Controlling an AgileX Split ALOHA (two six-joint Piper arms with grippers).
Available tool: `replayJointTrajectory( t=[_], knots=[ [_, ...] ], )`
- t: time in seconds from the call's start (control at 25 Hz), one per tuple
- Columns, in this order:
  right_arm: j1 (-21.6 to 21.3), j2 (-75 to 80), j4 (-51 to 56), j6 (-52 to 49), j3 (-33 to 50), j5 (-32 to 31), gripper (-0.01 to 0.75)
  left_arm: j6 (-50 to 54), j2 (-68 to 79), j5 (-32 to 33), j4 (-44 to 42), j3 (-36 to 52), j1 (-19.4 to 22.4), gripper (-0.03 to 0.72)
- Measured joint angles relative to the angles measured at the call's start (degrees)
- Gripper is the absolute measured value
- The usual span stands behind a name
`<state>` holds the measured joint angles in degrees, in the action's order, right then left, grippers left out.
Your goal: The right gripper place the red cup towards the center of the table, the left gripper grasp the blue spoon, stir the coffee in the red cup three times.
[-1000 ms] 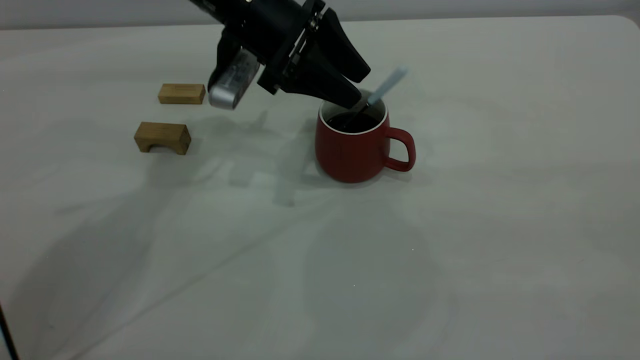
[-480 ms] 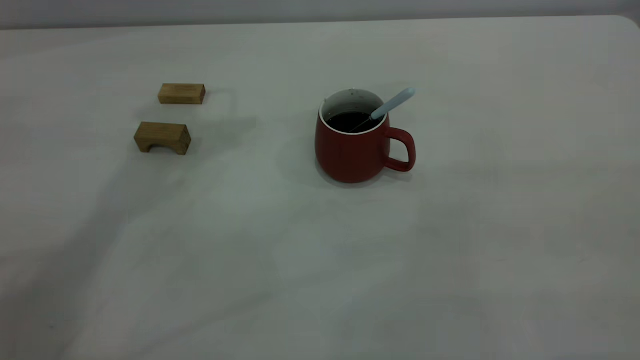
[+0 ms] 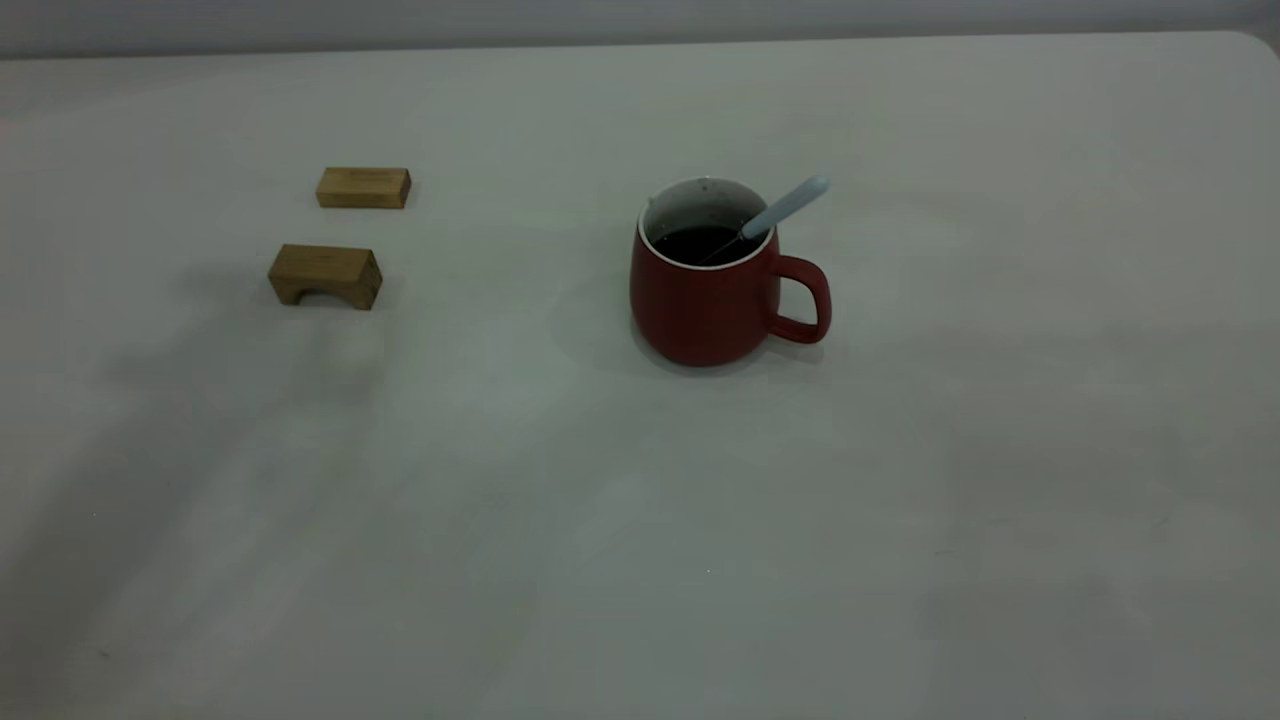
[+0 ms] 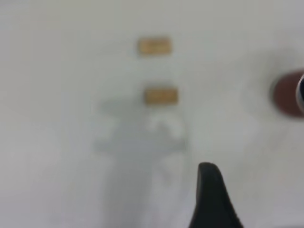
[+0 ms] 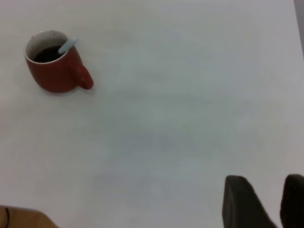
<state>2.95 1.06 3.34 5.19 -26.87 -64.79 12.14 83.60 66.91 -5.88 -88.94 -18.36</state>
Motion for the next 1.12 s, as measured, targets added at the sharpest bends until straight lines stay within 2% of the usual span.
replayJointTrajectory(
  t=[0.28,0.36,0.44,0.6,0.72,0.88,1.12],
  knots=[
    [0.0,0.0,0.0,0.0,0.0,0.0,0.24,1.2,-29.69,0.0,-2.19,31.89,0.22,0.533],
    [0.0,0.0,0.0,0.0,0.0,0.0,0.24,1.2,-37.78,0.0,-2.36,38.71,2.26,0.533],
    [0.0,0.0,0.0,0.0,0.0,0.0,0.24,1.2,-44.62,0.0,-2.36,43.5,6.45,0.533],
    [0.0,0.0,0.0,0.0,0.0,0.0,0.24,-0.51,-56.31,-0.3,-2.12,50.31,13.16,0.533],
    [0.0,0.0,0.0,0.0,0.0,0.0,0.24,-3.31,-64.34,-0.41,-1.65,53.38,16.06,0.533],
    [0.0,0.0,0.0,0.0,0.0,0.0,0.24,-5.19,-69.97,-0.65,-0.54,55.67,18.06,0.533],
    [0.0,0.0,0.0,0.0,0.0,0.0,0.24,-6.44,-76.44,-1.56,1.53,60.67,18.82,0.533]
  ],
)
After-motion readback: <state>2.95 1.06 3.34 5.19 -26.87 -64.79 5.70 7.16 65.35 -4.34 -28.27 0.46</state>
